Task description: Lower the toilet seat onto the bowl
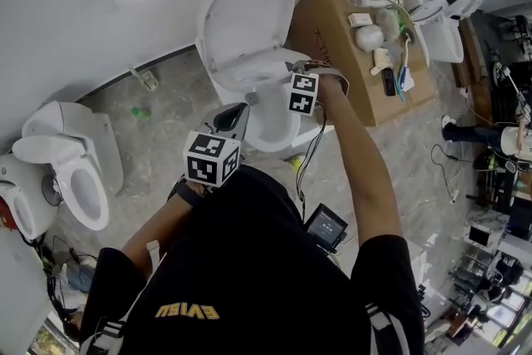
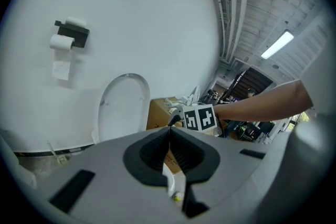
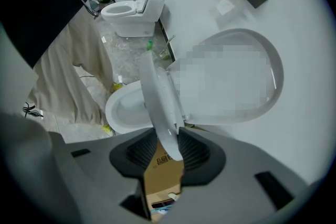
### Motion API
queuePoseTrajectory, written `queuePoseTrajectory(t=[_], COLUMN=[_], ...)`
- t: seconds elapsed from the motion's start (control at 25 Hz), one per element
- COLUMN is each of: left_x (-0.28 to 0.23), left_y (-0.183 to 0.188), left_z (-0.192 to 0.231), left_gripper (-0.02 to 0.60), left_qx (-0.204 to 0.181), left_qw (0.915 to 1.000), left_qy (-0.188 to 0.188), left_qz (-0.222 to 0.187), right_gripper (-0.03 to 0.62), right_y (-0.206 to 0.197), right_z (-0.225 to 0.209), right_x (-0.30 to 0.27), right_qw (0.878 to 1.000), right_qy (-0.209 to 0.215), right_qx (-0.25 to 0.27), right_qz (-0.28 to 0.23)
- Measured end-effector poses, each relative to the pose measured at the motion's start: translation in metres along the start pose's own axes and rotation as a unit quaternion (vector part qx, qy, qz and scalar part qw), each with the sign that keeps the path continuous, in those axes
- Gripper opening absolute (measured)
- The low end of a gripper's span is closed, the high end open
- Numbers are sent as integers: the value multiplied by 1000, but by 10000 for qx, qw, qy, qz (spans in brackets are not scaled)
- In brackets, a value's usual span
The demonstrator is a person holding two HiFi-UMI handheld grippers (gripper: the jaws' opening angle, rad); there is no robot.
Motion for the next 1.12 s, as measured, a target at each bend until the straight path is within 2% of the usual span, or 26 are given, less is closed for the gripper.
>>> queuePoseTrajectory(t=[1.12], left_x=[9], left_y=[-12], left_z=[3], left_gripper=[12], left_qx=[218], left_qw=[9998], left_qy=[-45], left_qz=[8], right_gripper=[140], right_y=[-13], right_z=[57], right_x=[-6], right_qw=[9986], right_qy=[410], right_qx=[-130], right_qz=[320])
Point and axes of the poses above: the fingertips, and each gripper's own axes: x backward along the fingers, z to its left, y out of its top, the point moved 8 cm from there along x, backward along the fingers, and after that the axes turned 11 degrees about -y, right-handed, at the moved point
